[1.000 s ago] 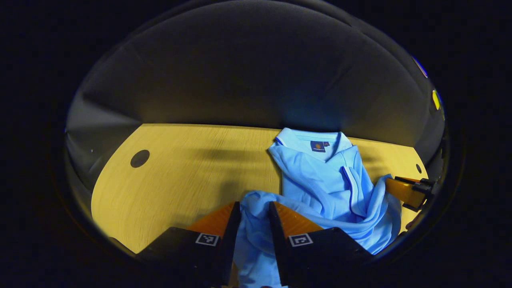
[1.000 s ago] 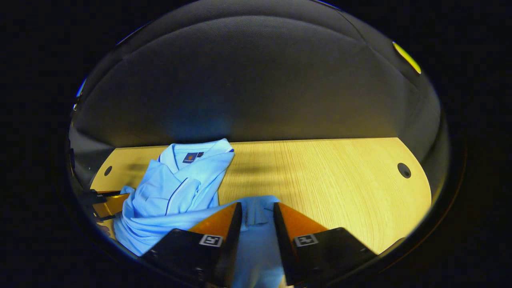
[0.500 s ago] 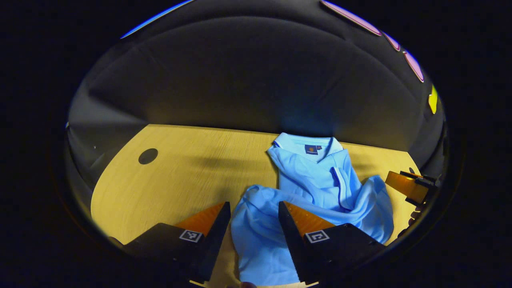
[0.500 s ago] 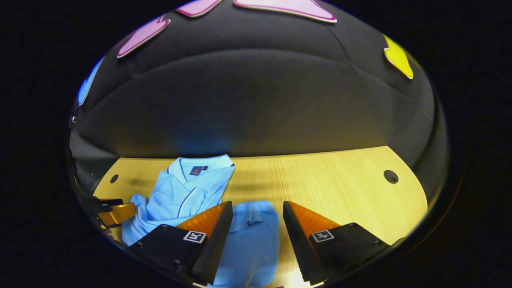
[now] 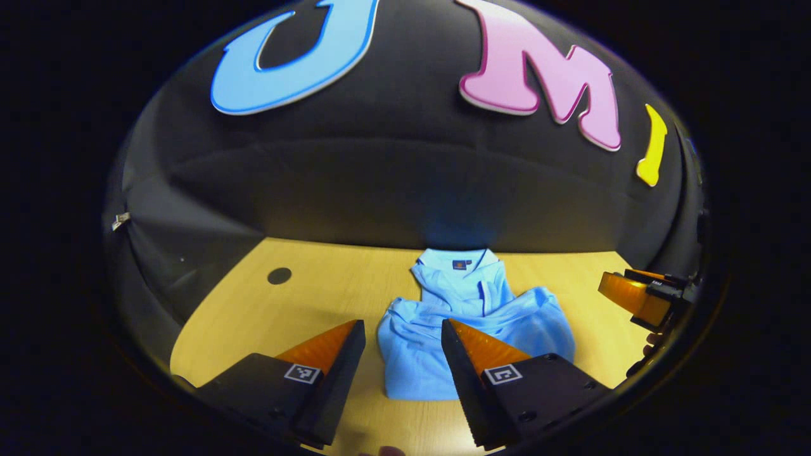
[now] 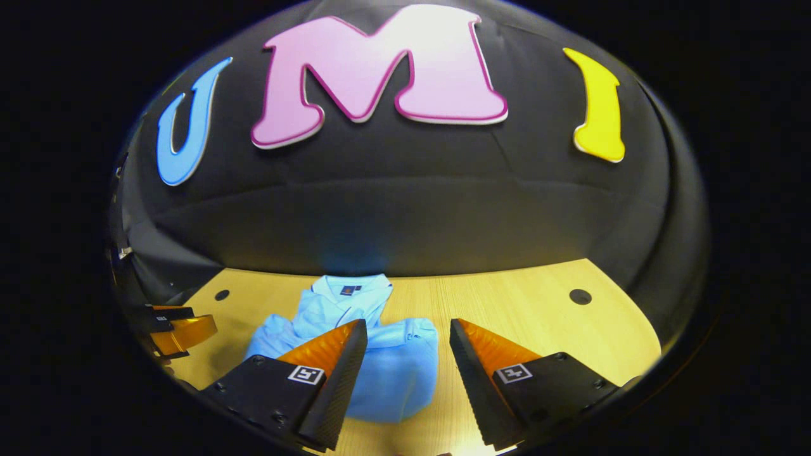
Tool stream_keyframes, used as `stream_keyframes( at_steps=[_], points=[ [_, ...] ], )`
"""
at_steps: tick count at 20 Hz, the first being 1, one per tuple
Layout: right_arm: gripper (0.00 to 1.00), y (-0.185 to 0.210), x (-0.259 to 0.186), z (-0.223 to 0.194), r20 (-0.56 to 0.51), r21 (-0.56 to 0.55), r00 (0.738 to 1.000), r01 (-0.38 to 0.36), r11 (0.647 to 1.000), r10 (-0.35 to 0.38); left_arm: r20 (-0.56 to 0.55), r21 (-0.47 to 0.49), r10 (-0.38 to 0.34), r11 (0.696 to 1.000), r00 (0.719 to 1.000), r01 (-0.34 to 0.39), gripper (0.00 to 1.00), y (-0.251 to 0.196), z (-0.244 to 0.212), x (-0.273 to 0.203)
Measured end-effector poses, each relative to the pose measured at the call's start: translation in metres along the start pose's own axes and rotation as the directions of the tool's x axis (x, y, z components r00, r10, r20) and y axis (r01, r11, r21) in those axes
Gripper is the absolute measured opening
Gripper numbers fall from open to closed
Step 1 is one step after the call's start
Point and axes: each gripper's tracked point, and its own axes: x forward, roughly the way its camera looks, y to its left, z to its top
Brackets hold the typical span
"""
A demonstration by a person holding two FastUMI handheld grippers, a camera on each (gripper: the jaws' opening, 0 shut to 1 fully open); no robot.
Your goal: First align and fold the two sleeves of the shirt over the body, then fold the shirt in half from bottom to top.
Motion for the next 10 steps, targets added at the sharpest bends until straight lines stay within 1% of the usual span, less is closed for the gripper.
stream_keyframes(
  at_steps=[3, 6, 10],
  points=[
    [0.82, 0.001, -0.046, 0.017, 0.043, -0.009, 0.999, -0.008, 1.0, 0.009, 0.053, 0.015, 0.004, 1.0, 0.999, -0.005, 0.79, 0.0, 0.011, -0.053],
    [0.83, 0.003, -0.088, 0.027, 0.076, -0.017, 0.997, -0.014, 1.0, 0.015, 0.073, 0.014, -0.012, 1.0, 0.997, 0.012, 0.79, -0.006, 0.009, -0.104],
    [0.89, 0.008, -0.144, 0.036, 0.106, -0.047, 0.993, -0.038, 0.998, 0.043, 0.083, 0.026, -0.016, 1.0, 0.996, 0.013, 0.79, -0.008, 0.0, -0.159]
  ],
)
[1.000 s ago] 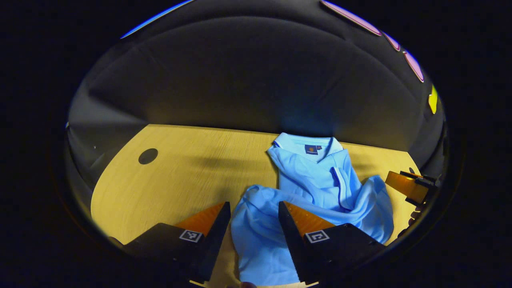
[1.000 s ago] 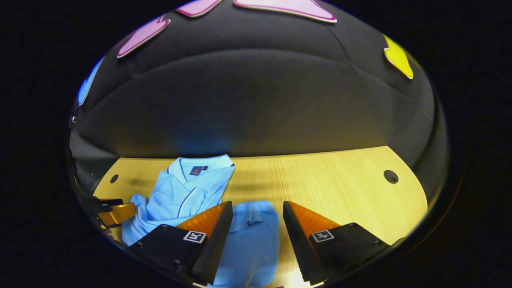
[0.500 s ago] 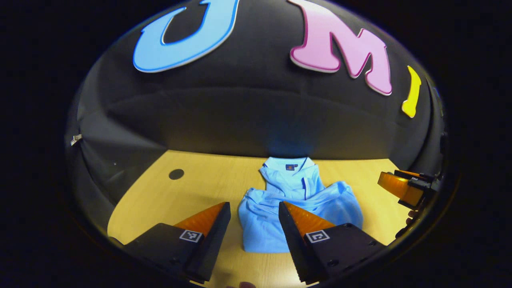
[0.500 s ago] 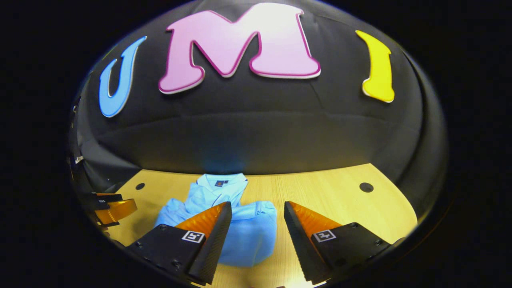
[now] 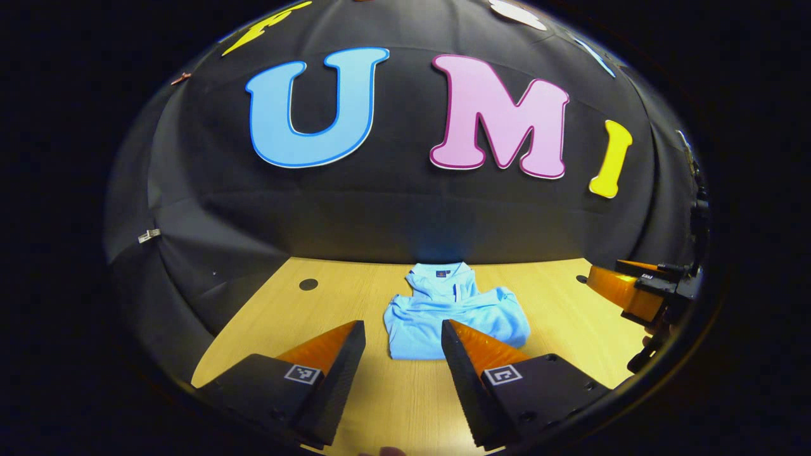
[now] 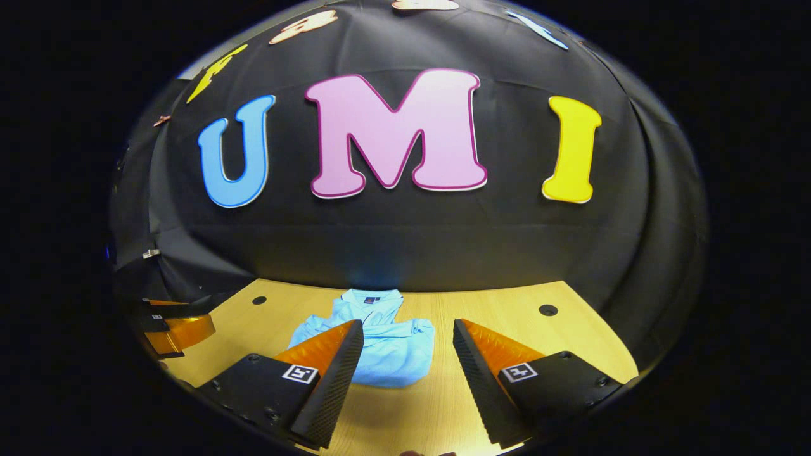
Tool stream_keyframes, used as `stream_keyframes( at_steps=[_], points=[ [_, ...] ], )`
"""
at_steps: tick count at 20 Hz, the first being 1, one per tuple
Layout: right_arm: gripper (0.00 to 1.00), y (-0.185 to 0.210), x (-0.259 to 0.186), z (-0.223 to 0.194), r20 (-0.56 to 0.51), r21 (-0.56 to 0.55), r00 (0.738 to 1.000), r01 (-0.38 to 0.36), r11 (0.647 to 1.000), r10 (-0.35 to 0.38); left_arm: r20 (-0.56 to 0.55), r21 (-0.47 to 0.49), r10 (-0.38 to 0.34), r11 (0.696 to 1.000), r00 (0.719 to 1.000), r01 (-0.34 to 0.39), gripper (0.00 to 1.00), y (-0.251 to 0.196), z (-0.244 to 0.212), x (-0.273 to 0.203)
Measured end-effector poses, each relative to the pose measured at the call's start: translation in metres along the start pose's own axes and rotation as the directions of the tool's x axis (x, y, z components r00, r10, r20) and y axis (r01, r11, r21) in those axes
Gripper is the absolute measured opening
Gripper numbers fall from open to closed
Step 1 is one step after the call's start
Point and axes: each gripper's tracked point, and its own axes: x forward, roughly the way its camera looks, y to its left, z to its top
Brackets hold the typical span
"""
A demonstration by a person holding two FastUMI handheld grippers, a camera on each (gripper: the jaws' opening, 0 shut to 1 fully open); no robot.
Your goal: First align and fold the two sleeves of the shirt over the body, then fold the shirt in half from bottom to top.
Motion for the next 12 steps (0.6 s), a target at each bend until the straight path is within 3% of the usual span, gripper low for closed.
stream_keyframes(
  at_steps=[5, 6, 12],
  points=[
    [0.9, 0.016, -0.065, 0.02, 0.049, -0.01, 0.998, -0.046, 0.999, 0.047, 0.023, -0.025, -0.004, 1.0, 1.0, 0.004, 0.79, -0.001, 0.003, -0.059],
    [0.94, 0.02, -0.078, 0.021, 0.053, -0.017, 0.997, -0.057, 0.998, 0.058, 0.026, -0.028, -0.007, 1.0, 1.0, 0.008, 0.79, -0.002, 0.002, -0.069],
    [0.97, 0.027, -0.129, 0.019, 0.063, -0.015, 0.996, -0.067, 0.998, 0.067, 0.024, 0.002, -0.018, 1.0, 1.0, 0.018, 0.8, -0.001, -0.008, -0.116]
  ],
)
